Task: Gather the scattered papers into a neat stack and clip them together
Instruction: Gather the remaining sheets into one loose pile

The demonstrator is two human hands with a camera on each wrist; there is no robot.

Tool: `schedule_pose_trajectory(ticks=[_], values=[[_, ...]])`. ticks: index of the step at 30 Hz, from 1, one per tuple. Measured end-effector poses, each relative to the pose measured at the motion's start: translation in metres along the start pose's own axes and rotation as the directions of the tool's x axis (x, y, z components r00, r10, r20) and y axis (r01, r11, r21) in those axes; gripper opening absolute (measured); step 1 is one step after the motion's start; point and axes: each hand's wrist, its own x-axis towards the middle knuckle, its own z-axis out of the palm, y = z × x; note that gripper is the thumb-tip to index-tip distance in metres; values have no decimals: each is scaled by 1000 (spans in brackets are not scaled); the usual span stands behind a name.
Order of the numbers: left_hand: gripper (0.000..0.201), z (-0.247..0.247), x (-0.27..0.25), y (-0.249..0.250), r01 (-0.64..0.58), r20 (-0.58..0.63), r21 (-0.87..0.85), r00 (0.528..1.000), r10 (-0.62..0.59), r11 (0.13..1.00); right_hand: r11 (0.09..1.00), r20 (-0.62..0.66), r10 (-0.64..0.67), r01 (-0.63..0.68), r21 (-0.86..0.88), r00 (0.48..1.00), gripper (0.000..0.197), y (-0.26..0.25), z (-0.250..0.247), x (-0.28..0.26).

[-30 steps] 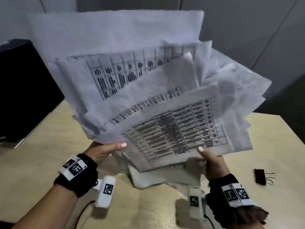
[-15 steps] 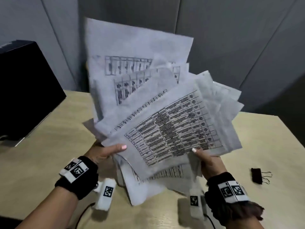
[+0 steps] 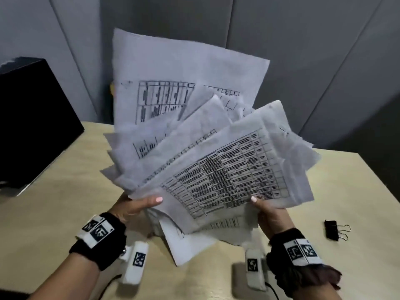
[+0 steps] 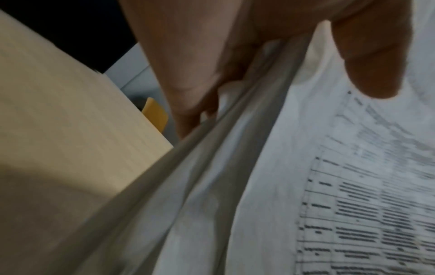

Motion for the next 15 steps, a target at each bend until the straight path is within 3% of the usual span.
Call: schedule_pose_trajectory(ticks=[1, 4, 6, 8, 9, 11, 14, 15], values=[[65, 5, -2, -3, 29, -30, 3, 999, -29, 1000, 1000, 7, 16, -16, 1, 1000, 50, 1, 2, -1], [14, 19, 0, 5, 19, -167, 28, 986, -14, 999, 999, 1, 24, -24, 25, 1000, 42, -4, 8, -1], [21, 18, 5, 19, -80, -155, 56, 984, 88, 995, 1000, 27, 7, -7, 25, 1000, 32, -10, 16, 0], [30, 14, 11, 34, -199, -73, 49, 977, 202, 979, 997, -7, 9, -9, 72, 1000, 42, -15, 17, 2], [44, 7, 16, 34, -236, -24, 53, 971, 238, 970, 995, -35, 9, -6, 98, 999, 42, -13, 15, 4], [64, -5, 23, 32, -220, 30, 31, 975, 219, 975, 989, -120, 0, 17, 144, 993, 24, -10, 13, 5], [66, -17, 24, 22, -117, 201, -20, 972, 119, 993, 990, -236, 8, 25, 137, 972, 46, -1, 17, 5], [65, -19, 23, 20, -102, 255, -17, 962, 103, 995, 988, -259, -21, 60, 144, 966, 36, -2, 21, 4]])
